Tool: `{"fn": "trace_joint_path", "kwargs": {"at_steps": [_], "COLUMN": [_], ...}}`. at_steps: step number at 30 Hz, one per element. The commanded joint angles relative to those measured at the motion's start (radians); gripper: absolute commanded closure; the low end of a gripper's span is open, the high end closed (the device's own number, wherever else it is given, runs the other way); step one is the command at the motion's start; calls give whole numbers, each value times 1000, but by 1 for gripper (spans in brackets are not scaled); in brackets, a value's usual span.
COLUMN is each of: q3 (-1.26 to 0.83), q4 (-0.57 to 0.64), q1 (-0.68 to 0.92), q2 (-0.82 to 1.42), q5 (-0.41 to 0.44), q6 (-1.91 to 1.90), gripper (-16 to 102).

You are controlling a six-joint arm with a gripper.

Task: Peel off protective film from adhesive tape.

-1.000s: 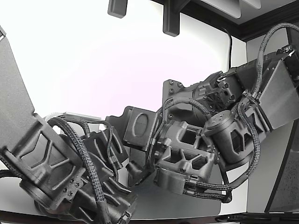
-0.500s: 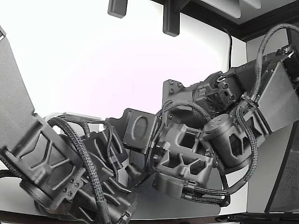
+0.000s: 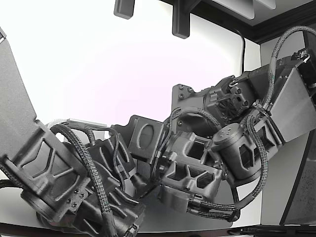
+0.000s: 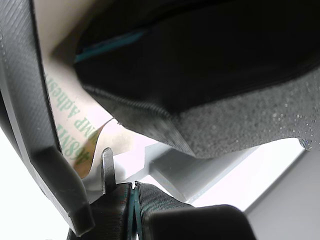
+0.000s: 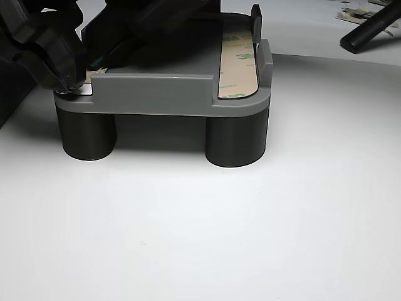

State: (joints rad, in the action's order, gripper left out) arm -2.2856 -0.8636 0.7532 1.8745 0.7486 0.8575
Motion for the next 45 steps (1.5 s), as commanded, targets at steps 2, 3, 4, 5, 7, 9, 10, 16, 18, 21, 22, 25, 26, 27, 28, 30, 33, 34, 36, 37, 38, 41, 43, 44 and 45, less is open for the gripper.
{"fn": "trace_joint_path", "kwargs": {"at_steps": [2,3,4,5,7,9,10,16,18,21,22,25,26,27,28,30,33,34,36,37,38,41,43,44,45], "q3": [31,32,34,38,44,52,54,48,52,60,60,63,63,61,61,61,61,63,63,63,63,63,63,63,63], "q4": [2,2,2,0,-5,-12,-21,-34,-40,-54,-57,-64,-67,-69,-72,-77,-81,-83,-86,-89,-91,-97,-98,-100,-101], "q1": [-8,-8,-8,-8,-8,-8,-8,-5,-2,3,5,8,8,8,8,8,8,8,8,8,8,11,12,12,14], "q2": [8,6,5,2,-5,-11,-12,-6,-6,-9,-9,-11,-11,-11,-11,-11,-11,-11,-9,-9,-8,-6,-6,-6,-6], "q5": [6,8,8,9,9,9,6,-8,-9,-12,-12,-12,-12,-12,-11,-11,-9,-9,-11,-11,-12,-14,-15,-17,-17], "q6": [-2,0,2,2,2,-6,-15,-43,-46,-54,-55,-60,-61,-61,-63,-66,-71,-72,-74,-75,-77,-84,-89,-92,-94], "gripper": [97,97,97,97,97,97,97,97,97,97,97,97,97,97,97,97,97,97,97,97,97,97,97,97,97]}}
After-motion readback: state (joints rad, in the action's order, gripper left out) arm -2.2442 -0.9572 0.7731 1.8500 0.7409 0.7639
